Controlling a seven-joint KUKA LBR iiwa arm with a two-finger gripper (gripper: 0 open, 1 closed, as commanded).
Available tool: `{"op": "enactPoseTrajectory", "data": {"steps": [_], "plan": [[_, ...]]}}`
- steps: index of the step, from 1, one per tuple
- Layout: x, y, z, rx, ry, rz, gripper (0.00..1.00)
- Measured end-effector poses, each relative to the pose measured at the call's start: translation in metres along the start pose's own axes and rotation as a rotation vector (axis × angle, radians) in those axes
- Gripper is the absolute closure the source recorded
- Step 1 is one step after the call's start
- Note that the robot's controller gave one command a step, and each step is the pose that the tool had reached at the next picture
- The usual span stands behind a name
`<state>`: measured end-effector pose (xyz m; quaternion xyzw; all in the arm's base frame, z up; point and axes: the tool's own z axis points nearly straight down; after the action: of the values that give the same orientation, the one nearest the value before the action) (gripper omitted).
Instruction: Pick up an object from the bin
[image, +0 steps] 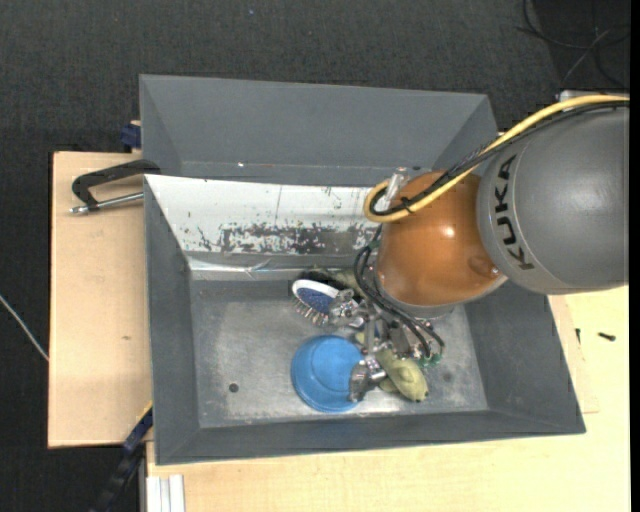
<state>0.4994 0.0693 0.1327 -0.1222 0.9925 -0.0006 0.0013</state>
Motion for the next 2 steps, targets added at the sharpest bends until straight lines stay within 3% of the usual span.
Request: {"op": "enactPoseTrajectory", "data": {"steps": [1,2], "plan": [[-0.0005,-0.0579,0.0623,-0.008,0.003,0.098,0.0],[-0.0002,-0.0592,0.0604,-0.004,0.005,0.099,1.0]]}}
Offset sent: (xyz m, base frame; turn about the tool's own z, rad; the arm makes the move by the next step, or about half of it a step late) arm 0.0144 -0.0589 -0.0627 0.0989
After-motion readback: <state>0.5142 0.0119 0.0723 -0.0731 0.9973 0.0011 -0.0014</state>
